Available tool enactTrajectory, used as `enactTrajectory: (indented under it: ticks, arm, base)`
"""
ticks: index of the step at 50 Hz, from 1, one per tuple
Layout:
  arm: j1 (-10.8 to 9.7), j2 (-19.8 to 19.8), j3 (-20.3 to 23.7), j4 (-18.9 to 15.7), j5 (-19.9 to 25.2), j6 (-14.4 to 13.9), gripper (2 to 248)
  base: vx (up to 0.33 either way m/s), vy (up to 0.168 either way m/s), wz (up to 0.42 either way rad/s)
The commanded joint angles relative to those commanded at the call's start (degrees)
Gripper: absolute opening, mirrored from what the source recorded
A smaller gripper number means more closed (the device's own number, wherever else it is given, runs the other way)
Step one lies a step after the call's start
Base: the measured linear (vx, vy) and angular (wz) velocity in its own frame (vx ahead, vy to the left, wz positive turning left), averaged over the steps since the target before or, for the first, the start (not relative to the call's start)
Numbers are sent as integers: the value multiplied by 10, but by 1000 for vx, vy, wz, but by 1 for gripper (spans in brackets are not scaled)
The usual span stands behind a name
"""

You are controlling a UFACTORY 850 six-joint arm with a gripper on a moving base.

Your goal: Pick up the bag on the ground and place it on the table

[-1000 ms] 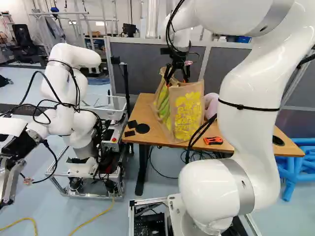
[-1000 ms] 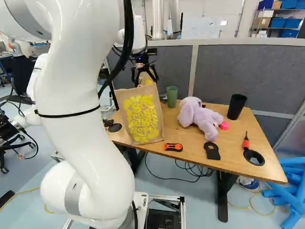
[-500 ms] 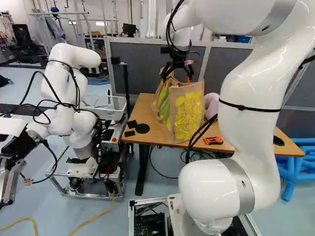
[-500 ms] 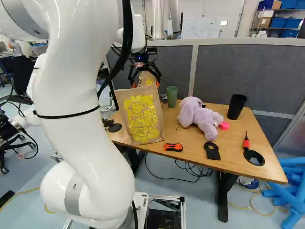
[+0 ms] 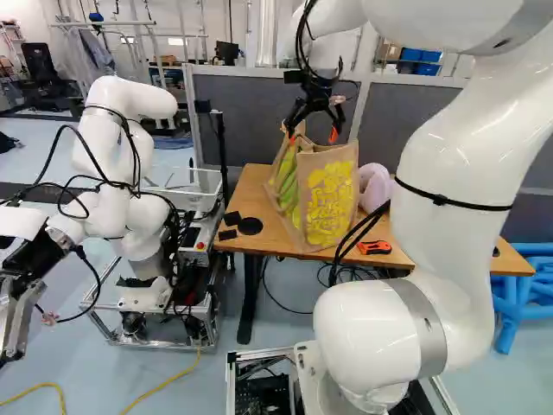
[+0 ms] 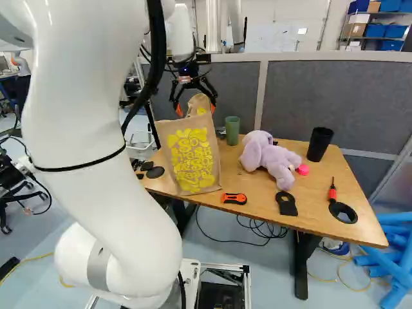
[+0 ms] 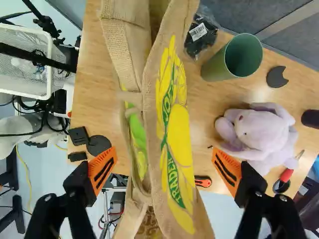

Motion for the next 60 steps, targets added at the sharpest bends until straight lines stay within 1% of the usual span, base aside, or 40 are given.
enactTrajectory:
  ticks: [31, 46, 60]
  arm:
    - [0, 38, -15, 0, -50, 0, 247]
    - [0, 46, -31, 0, -67, 0, 247]
    - [0, 46, -34, 0, -72, 0, 247]
  base:
    - [0, 0, 0]
    - [0, 0, 0]
    - [0, 0, 0]
